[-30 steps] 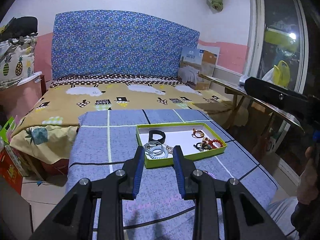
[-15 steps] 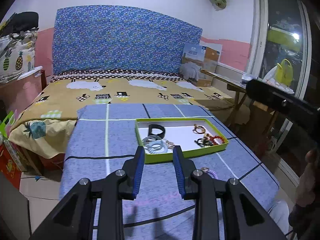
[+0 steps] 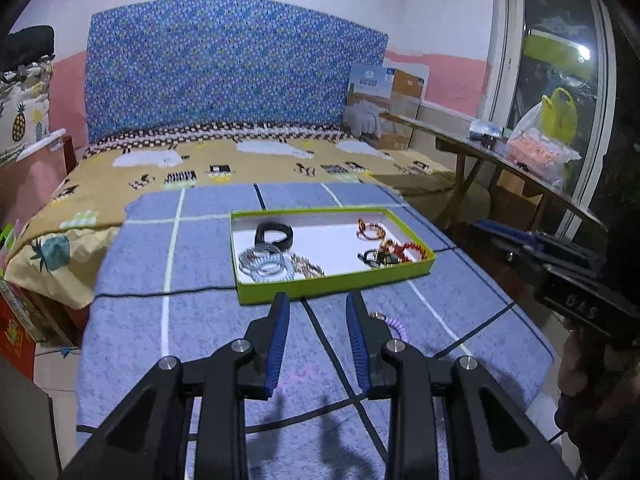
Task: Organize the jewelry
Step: 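Withdraw both tools from the box toward the purple coil bracelet, then grasp the purple coil bracelet with the left tool, then grasp the gold ring with the right tool while the left tool holds the purple coil, then carry the purple coil and gold ring over the green box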
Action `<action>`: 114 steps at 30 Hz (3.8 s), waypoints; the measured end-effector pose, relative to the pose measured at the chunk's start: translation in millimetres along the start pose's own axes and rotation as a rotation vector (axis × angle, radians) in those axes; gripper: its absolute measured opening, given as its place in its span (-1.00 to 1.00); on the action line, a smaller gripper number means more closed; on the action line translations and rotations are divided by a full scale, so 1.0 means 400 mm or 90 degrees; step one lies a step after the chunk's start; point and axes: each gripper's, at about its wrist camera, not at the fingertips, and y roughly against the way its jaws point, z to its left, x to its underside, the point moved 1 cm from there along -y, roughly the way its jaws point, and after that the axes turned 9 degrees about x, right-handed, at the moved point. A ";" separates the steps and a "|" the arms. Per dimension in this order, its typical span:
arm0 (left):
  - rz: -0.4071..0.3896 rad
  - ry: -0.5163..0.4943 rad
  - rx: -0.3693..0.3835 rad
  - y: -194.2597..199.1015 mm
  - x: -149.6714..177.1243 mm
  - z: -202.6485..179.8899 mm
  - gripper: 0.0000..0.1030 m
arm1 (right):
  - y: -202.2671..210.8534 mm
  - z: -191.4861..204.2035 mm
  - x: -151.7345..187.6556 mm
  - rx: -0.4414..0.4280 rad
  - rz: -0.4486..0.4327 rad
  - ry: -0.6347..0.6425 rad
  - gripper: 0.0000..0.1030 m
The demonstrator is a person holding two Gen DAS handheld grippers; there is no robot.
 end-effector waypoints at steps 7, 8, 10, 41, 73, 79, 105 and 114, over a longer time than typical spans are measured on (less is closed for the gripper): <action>0.048 0.006 0.018 -0.072 0.034 -0.021 -0.41 | -0.064 -0.044 0.059 -0.006 0.050 -0.018 -0.52; 0.056 0.007 0.022 -0.084 0.039 -0.025 -0.41 | -0.070 -0.048 0.062 -0.007 0.055 -0.020 -0.52; 0.068 0.008 0.027 -0.106 0.047 -0.035 -0.41 | -0.082 -0.057 0.070 -0.009 0.062 -0.024 -0.52; 0.191 -0.007 -0.021 -0.275 0.106 -0.090 -0.81 | -0.164 -0.091 0.122 -0.040 0.121 -0.045 -0.52; 0.149 0.058 -0.039 -0.182 0.113 0.070 -0.81 | -0.289 0.055 0.149 -0.023 0.220 0.100 -0.54; 0.142 0.055 -0.041 -0.174 0.105 0.072 -0.81 | -0.276 0.059 0.145 -0.024 0.210 0.090 -0.55; 0.084 -0.023 -0.035 -0.300 -0.118 0.051 -0.81 | -0.313 -0.083 -0.032 -0.007 0.111 0.015 -0.55; 0.117 -0.027 -0.038 -0.443 -0.171 0.088 -0.81 | -0.463 -0.123 -0.050 -0.006 0.157 0.010 -0.55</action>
